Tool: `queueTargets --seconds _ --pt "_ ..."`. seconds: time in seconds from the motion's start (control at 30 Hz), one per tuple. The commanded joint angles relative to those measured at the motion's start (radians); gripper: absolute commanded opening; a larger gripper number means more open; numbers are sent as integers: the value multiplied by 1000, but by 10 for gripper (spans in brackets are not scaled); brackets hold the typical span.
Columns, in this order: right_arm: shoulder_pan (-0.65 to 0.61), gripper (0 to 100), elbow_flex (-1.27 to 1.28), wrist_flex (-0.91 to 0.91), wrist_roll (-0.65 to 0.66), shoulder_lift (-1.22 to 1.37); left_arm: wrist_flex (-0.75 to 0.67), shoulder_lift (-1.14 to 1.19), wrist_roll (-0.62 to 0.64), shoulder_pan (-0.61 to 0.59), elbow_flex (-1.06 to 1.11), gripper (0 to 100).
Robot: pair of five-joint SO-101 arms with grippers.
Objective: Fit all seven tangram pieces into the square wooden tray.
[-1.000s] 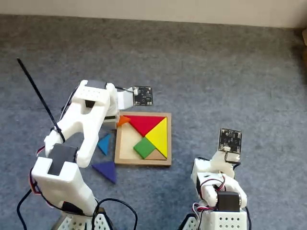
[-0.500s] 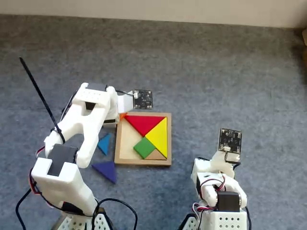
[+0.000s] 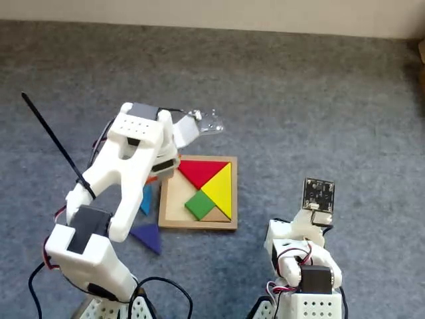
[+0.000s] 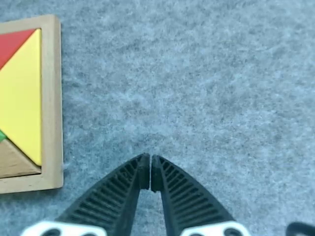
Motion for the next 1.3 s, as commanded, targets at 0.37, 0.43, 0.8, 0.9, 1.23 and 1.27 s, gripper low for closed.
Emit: queueTargets --seconds 0.37,0.43,0.8,0.9,1.23,1.27 --pt "10 25 120 -2 -8 -12 0 -51 776 67 -50 56" --pt "10 25 120 -1 -8 -12 2 -51 852 67 -47 56" --pt "10 25 119 2 -8 -12 0 -50 1177 74 4 56" --pt "10 25 119 2 -8 -12 0 -50 1214 79 18 56" --pt "10 25 119 4 -8 -13 -23 -50 1237 90 48 135" --pt "10 25 119 4 -8 -13 -26 -50 1255 90 61 146"
